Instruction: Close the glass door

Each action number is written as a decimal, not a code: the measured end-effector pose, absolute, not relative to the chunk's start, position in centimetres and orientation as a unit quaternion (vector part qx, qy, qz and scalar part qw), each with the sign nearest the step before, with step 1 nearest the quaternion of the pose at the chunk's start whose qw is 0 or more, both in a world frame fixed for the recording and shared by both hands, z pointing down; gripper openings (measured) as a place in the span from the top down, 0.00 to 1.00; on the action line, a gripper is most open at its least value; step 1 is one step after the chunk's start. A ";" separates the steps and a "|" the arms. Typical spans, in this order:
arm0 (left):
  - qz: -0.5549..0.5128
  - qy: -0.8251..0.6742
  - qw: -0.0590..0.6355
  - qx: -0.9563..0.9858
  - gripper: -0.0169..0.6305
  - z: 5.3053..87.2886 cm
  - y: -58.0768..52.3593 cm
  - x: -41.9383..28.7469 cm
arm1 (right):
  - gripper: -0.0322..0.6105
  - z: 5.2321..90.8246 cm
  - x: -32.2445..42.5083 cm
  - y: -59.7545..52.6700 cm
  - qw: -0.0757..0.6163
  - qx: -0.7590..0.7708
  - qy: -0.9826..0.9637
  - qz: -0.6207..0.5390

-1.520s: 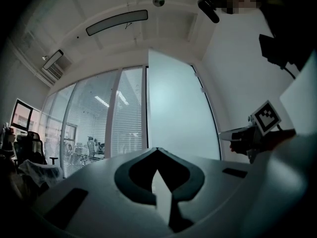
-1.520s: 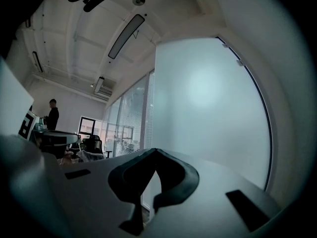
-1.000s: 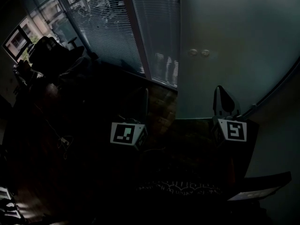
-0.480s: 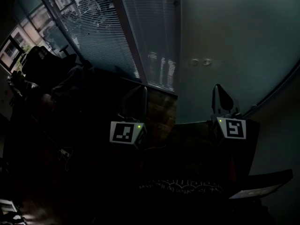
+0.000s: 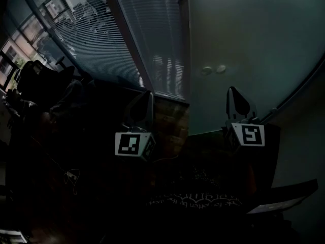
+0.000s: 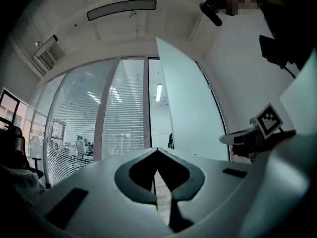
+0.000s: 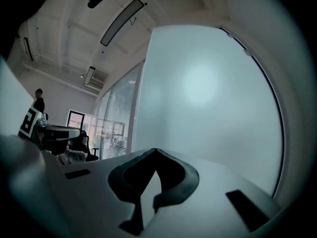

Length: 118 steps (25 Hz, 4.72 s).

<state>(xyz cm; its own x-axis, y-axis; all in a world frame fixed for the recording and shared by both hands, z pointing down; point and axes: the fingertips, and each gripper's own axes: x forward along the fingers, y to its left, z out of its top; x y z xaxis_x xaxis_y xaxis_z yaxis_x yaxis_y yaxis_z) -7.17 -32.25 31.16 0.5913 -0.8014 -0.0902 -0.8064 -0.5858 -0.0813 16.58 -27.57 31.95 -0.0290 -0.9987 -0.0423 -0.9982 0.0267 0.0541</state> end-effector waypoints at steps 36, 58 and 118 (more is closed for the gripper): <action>0.008 0.466 0.059 -0.883 0.97 31.9 -42.0 -4.1 | 0.76 38.7 17.8 -39.8 0.067 0.662 -0.746 0.027; 0.002 0.483 0.050 -0.874 0.97 32.4 -43.2 -4.8 | 0.77 39.3 18.3 -43.4 0.079 0.679 -0.728 0.046; 0.033 0.433 0.072 -0.898 0.97 30.4 -68.8 -1.9 | 0.78 38.9 25.2 -64.4 0.052 0.759 -0.647 0.039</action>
<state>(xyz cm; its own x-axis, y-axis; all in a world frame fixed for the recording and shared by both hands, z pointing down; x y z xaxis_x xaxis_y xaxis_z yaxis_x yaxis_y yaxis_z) -1.91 -68.85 30.44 0.6235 -0.7724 -0.1212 -0.7818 -0.6153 -0.1005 25.19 -64.41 38.94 0.1591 -0.9791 0.1270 -0.9872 -0.1568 0.0282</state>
